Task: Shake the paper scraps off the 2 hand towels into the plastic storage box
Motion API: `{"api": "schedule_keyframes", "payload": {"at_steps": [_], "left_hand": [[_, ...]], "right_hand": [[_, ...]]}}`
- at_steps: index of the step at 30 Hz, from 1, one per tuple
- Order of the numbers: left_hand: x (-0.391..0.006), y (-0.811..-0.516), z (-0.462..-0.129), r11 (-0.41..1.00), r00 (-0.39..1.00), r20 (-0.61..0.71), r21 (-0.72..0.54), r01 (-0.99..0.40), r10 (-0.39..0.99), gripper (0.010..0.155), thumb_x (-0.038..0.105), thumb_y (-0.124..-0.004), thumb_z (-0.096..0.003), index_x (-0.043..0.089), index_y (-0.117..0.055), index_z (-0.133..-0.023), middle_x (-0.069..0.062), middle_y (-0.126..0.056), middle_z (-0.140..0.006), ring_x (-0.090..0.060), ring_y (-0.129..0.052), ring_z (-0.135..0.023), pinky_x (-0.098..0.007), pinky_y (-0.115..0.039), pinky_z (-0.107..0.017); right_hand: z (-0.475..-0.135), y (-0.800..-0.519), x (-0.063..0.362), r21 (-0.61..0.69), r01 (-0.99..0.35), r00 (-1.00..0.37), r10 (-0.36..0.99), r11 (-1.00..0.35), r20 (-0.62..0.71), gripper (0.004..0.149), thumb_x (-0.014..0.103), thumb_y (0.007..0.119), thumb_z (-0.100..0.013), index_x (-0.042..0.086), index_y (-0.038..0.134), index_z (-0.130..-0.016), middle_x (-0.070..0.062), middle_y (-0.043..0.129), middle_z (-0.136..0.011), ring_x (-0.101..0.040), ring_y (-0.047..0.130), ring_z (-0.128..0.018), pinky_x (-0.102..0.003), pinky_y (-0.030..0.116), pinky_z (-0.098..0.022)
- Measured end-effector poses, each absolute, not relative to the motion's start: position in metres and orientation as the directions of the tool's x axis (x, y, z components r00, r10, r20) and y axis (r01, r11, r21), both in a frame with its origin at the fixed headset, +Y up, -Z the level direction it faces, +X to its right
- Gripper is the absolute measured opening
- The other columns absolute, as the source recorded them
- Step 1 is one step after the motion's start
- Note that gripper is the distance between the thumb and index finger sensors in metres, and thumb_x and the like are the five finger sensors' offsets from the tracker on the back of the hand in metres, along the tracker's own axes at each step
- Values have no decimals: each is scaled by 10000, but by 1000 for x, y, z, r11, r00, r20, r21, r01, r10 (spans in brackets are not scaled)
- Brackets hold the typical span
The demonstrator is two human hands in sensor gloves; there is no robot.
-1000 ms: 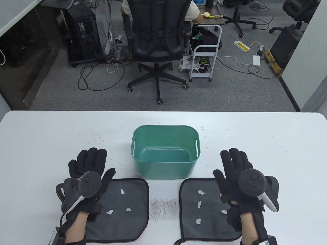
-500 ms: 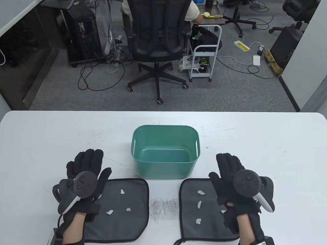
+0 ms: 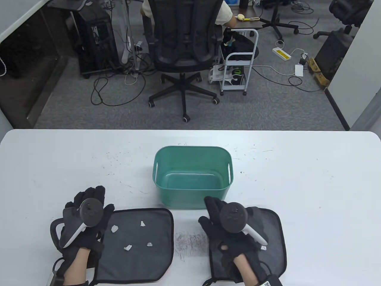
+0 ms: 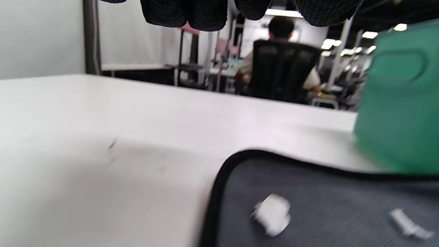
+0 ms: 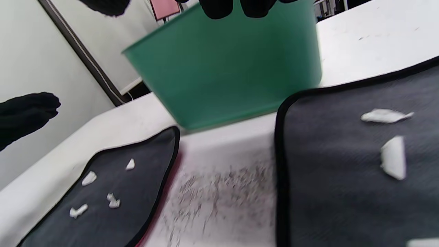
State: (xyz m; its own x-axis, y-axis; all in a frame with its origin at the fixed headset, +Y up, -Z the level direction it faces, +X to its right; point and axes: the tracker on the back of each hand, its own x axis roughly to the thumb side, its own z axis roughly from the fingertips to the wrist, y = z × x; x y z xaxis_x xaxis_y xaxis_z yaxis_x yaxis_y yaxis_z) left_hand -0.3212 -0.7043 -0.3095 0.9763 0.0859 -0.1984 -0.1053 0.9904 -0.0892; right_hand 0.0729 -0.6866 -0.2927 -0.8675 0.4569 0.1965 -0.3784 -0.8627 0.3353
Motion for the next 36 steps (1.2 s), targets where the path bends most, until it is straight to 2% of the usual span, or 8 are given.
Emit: {"api": "schedule_keyframes", "payload": {"at_steps": [3, 8, 15, 26, 32, 36], "left_hand": [[-332, -730, -312, 974, 966, -246, -190, -126, 77, 753, 591, -648, -523, 280, -411, -1166, -121, -509, -1244, -445, -506, -1132, -695, -454, -781], [-339, -757, -316, 950, 960, -279, -286, -124, 42, 763, 578, -673, -518, 272, -403, -1162, -123, -507, -1238, -442, -511, -1126, -682, -458, -784], [-345, -777, -317, 919, 958, -283, -365, -151, 45, 787, 582, -701, -507, 271, -396, -1162, -133, -484, -1239, -440, -487, -1132, -683, -442, -790], [-339, -781, -319, 916, 965, -262, -385, -110, 6, 751, 557, -699, -509, 265, -446, -1153, -161, -426, -1239, -463, -431, -1130, -686, -434, -790], [-335, -781, -319, 919, 971, -239, -377, -113, 21, 697, 514, -703, -522, 282, -477, -1140, -166, -433, -1233, -467, -438, -1125, -683, -441, -789], [-334, -781, -320, 918, 970, -234, -370, -144, 58, 640, 475, -722, -529, 328, -514, -1116, -159, -438, -1231, -466, -431, -1126, -686, -433, -787]], "right_hand": [[-295, -701, 39, 387, -313, -893, 408, -867, 192, 701, 544, 693, -481, 227, 481, -1070, -118, 595, -1098, -436, 638, -966, -589, 544, -694], [-303, -722, 0, 421, -199, -944, 289, -885, 160, 706, 553, 686, -479, 229, 470, -1067, -107, 597, -1094, -423, 648, -962, -581, 556, -689], [-318, -748, -16, 468, -219, -964, 265, -856, 35, 699, 558, 673, -483, 213, 486, -1062, -115, 616, -1078, -419, 667, -946, -575, 571, -679], [-330, -773, -28, 487, -187, -981, 186, -853, -52, 708, 561, 671, -482, 199, 482, -1061, -120, 572, -1085, -408, 607, -955, -568, 556, -685], [-331, -779, -30, 512, -244, -968, 239, -824, -77, 678, 545, 672, -485, 191, 532, -1047, -126, 468, -1108, -428, 488, -984, -579, 497, -703], [-331, -780, -29, 488, -286, -955, 284, -824, -80, 626, 513, 691, -484, 198, 583, -1014, -121, 492, -1101, -437, 484, -984, -586, 481, -707]]}}
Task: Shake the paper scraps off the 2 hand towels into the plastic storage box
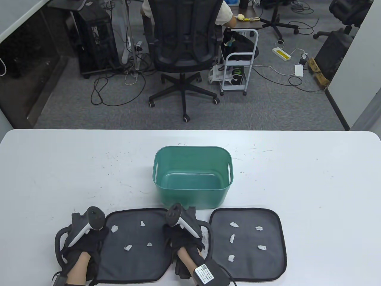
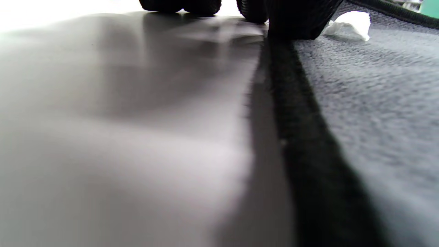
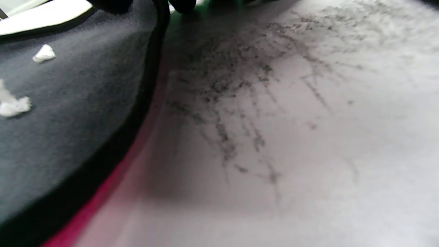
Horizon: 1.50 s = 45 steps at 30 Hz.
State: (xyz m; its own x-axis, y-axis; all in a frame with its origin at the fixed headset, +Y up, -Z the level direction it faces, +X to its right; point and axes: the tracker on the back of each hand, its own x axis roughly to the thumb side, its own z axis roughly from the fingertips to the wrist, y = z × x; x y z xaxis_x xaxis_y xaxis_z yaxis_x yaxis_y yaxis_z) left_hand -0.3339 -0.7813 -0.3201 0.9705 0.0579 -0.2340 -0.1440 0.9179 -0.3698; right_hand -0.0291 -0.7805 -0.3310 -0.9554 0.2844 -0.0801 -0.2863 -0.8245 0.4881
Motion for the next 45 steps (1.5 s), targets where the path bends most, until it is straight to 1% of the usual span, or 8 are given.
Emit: {"api": "schedule_keyframes", "payload": {"at_steps": [7, 13, 17, 22, 26, 29, 39, 45], "left_hand": [[-335, -780, -320, 927, 961, -241, -310, -212, 138, 436, 461, -747, -525, 404, -695, -954, -116, -527, -1213, -446, -482, -1118, -680, -443, -782], [-337, -775, -318, 921, 951, -236, -285, -266, 202, 419, 463, -731, -531, 403, -708, -945, -106, -589, -1198, -437, -534, -1107, -660, -486, -779], [-336, -769, -316, 919, 943, -227, -257, -299, 244, 418, 463, -722, -535, 402, -703, -948, -81, -683, -1155, -399, -655, -1066, -619, -568, -766], [-329, -754, -311, 918, 941, -192, -236, -319, 277, 415, 449, -712, -539, 397, -699, -950, -22, -847, -1034, -248, -900, -877, -510, -740, -684], [-320, -740, -309, 925, 947, -158, -219, -311, 280, 414, 438, -710, -540, 384, -697, -951, 25, -946, -917, -136, -1014, -673, -428, -833, -592], [-312, -729, -306, 932, 953, -132, -209, -297, 274, 416, 435, -711, -540, 377, -697, -952, 46, -990, -847, -102, -1043, -594, -400, -862, -550], [-279, -693, -300, 954, 977, -72, -211, -211, 200, 418, 436, -714, -543, 366, -697, -955, 67, -1029, -753, -42, -1065, -467, -348, -901, -480], [-264, -667, -294, 924, 950, -8, -228, -307, 313, 419, 422, -721, -545, 347, -701, -957, 65, -1033, -724, -28, -1060, -433, -346, -903, -473]], "right_hand": [[-335, -779, -26, 471, -380, -922, 370, -796, -117, 440, 443, 748, -477, 235, 729, -864, -84, 578, -1071, -415, 503, -985, -587, 472, -711], [-335, -776, -21, 488, -421, -898, 426, -765, -107, 406, 432, 754, -476, 270, 755, -849, -61, 668, -1039, -390, 551, -987, -583, 499, -707], [-333, -769, -16, 497, -454, -876, 473, -739, -97, 396, 434, 756, -475, 304, 757, -849, -55, 732, -1007, -369, 649, -956, -563, 568, -689], [-330, -756, -8, 524, -508, -827, 558, -684, -74, 390, 425, 765, -475, 317, 765, -850, -51, 839, -925, -300, 913, -767, -471, 773, -548], [-326, -743, -3, 519, -529, -803, 593, -671, -51, 388, 416, 776, -472, 319, 772, -848, -58, 890, -869, -242, 1029, -608, -427, 856, -435], [-324, -735, -1, 510, -544, -789, 613, -666, -40, 389, 410, 785, -470, 313, 778, -847, -66, 920, -832, -200, 1072, -513, -397, 888, -370], [-318, -705, 8, 529, -587, -730, 684, -614, -16, 392, 395, 801, -462, 283, 794, -838, -70, 954, -779, -170, 1095, -421, -377, 903, -310], [-314, -680, 22, 556, -632, -653, 757, -539, -9, 393, 384, 807, -462, 262, 801, -835, -81, 957, -772, -183, 1091, -424, -389, 895, -316]]}}
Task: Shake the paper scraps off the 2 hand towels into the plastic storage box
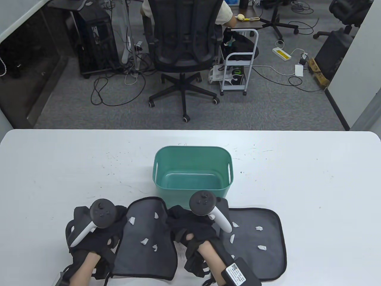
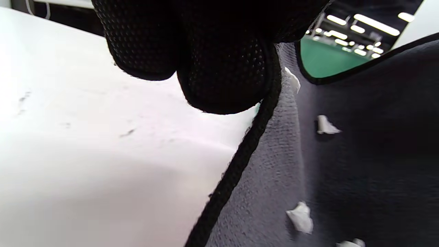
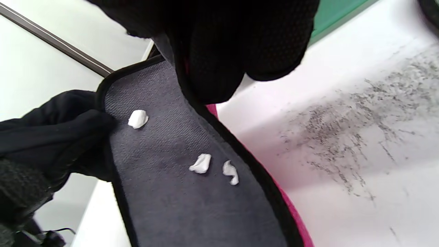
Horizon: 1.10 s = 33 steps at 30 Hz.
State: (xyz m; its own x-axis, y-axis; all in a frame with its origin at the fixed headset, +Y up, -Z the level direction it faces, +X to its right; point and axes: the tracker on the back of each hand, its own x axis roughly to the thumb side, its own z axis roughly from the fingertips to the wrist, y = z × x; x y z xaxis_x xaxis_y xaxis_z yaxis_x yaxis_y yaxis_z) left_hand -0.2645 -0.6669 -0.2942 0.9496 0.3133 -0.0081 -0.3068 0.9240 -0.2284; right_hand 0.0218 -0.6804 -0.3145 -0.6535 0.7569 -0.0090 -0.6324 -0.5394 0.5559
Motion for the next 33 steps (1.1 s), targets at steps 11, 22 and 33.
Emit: {"api": "schedule_keyframes", "payload": {"at_steps": [11, 22, 33], "left_hand": [[-228, -599, -302, 893, 905, 37, -184, -411, 425, 429, 415, -729, -548, 309, -715, -964, 48, -1038, -721, -57, -1062, -443, -372, -894, -481], [-175, -554, -354, 900, 915, 28, -197, -390, 402, 428, 416, -731, -548, 308, -724, -962, 41, -1041, -722, -64, -1064, -444, -374, -892, -480], [-141, -519, -407, 901, 915, 7, -175, -396, 403, 429, 420, -732, -550, 311, -726, -965, 39, -1036, -739, -71, -1064, -465, -380, -888, -493]], "right_hand": [[-321, -627, 63, 537, -729, -524, 851, -424, -38, 394, 370, 813, -462, 238, 808, -834, -97, 961, -763, -198, 1087, -414, -401, 889, -311], [-359, -588, 109, 434, -822, -463, 876, -368, -133, 396, 361, 817, -463, 223, 817, -834, -105, 965, -757, -207, 1080, -412, -411, 879, -320], [-393, -560, 134, 329, -905, -347, 916, -269, -204, 397, 360, 813, -466, 223, 813, -839, -107, 960, -764, -211, 1075, -421, -415, 875, -329]]}}
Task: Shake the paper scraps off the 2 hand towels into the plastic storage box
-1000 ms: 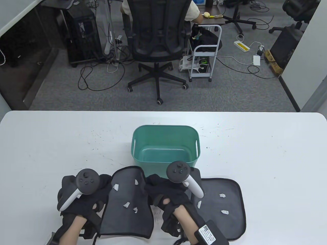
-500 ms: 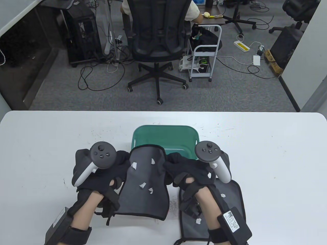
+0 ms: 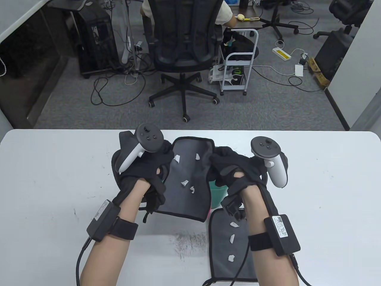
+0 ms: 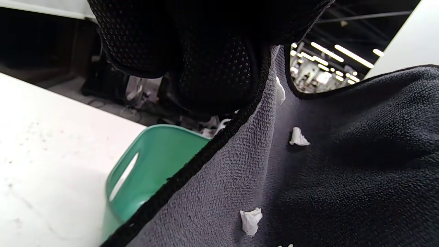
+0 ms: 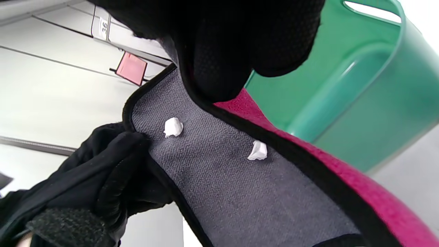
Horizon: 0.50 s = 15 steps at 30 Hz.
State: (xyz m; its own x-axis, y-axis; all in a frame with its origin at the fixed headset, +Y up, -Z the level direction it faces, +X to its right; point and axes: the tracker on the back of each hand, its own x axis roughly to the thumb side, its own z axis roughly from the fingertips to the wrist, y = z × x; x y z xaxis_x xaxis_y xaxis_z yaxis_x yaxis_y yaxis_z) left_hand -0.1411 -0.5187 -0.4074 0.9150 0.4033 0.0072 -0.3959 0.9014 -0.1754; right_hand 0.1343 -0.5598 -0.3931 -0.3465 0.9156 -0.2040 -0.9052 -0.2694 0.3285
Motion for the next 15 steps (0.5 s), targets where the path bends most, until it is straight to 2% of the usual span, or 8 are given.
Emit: {"api": "schedule_keyframes", "payload": {"at_steps": [8, 15], "left_hand": [[-133, -503, -427, 890, 895, -5, -107, -444, 446, 428, 425, -729, -550, 318, -726, -964, 37, -1031, -758, -78, -1063, -486, -387, -884, -505], [-138, -506, -437, 847, 847, 11, 15, -531, 531, 426, 436, -718, -551, 339, -715, -966, 43, -1009, -808, -99, -1053, -561, -409, -866, -547]], "right_hand": [[-412, -550, 146, 241, -952, -241, 948, -189, -210, 395, 363, 807, -471, 231, 805, -843, -100, 953, -775, -208, 1072, -429, -413, 873, -336], [-424, -552, 149, 189, -978, -108, 986, -83, -127, 390, 363, 789, -482, 253, 786, -857, -94, 922, -816, -230, 1046, -501, -432, 848, -393]]}}
